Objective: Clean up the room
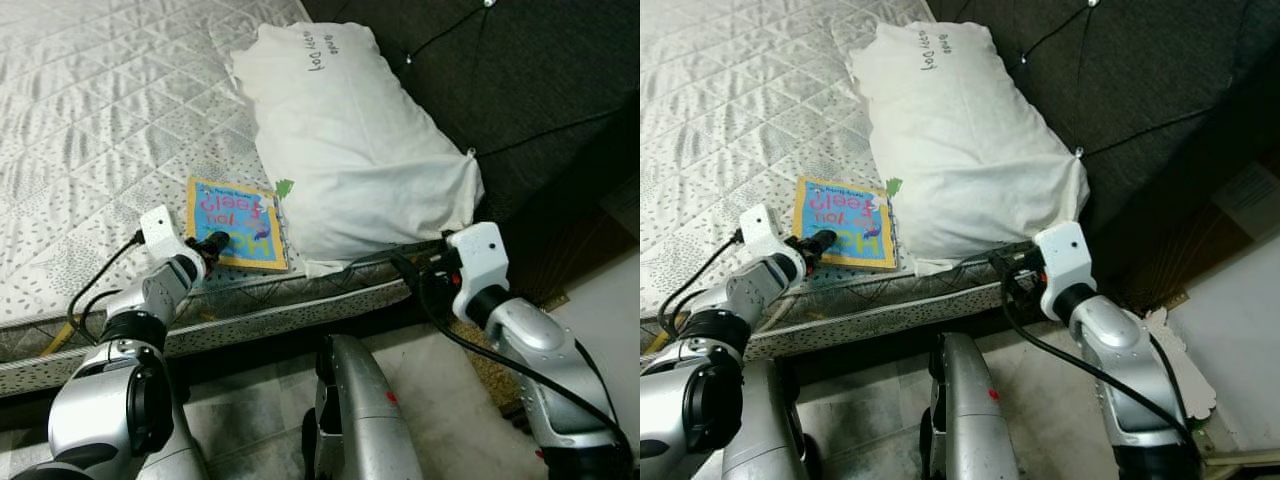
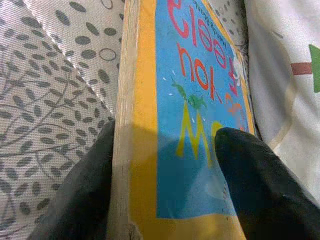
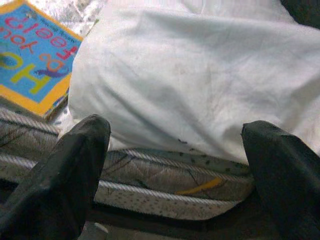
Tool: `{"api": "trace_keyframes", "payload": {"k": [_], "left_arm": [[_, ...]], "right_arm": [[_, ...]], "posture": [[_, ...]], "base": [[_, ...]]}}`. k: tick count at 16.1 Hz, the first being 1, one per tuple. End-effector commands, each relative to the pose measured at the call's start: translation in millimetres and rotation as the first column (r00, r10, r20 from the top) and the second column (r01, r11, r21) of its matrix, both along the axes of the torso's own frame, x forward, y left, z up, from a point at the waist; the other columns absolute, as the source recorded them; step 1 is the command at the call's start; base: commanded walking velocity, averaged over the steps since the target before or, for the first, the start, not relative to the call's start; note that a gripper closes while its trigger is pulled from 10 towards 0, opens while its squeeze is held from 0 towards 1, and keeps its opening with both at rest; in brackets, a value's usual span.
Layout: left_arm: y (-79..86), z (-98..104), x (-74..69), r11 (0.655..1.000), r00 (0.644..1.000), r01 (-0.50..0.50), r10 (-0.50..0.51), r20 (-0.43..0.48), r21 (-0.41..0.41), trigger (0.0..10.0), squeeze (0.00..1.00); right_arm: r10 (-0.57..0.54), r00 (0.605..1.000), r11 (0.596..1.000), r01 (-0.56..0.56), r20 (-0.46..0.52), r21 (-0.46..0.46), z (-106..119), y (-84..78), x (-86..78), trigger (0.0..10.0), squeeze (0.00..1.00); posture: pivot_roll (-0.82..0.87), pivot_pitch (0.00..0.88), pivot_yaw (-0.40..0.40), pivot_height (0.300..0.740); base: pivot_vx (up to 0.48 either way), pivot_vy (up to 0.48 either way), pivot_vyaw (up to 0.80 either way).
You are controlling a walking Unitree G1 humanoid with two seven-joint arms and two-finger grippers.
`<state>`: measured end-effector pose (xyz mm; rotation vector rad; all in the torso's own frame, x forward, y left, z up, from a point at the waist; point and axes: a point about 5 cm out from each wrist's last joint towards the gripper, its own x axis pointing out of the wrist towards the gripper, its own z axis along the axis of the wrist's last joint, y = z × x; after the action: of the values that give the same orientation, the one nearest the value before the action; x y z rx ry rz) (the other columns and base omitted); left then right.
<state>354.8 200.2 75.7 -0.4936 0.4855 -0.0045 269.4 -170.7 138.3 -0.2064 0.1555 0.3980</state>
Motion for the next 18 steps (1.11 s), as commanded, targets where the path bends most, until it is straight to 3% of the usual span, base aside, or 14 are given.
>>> {"api": "trace_keyframes", "payload": {"k": [1,12,18], "left_arm": [[-0.5,0,1.1,1.0,1.0,0.008,-0.008,-0.004,0.025,10.0,1.0],[21.6,10,3.5,0.99,1.0,-0.016,0.019,-0.02,0.14,10.0,1.0],[21.2,22,5.5,0.976,0.992,-0.111,0.097,0.085,0.186,10.0,1.0]], "right_arm": [[-0.014,1.0,1.0,0.014,0.01,-0.007,0,-1.8,2.7,10.0,0.0],[-0.001,0.999,0.999,-0.002,0.047,0.05,-6,19.4,24.2,10.0,0.0],[0.005,0.997,0.994,-0.013,0.079,0.112,-6,39.9,40.0,10.0,0.0]], "posture": [[-0.23,0.066,-0.165,0.542],[-0.16,0.007,-0.126,0.542],[-0.09,0.0,-0.098,0.542]], "base": [[0.0,0.0,0.0],[0.0,0.0,0.0],[0.0,0.0,0.0]]}}
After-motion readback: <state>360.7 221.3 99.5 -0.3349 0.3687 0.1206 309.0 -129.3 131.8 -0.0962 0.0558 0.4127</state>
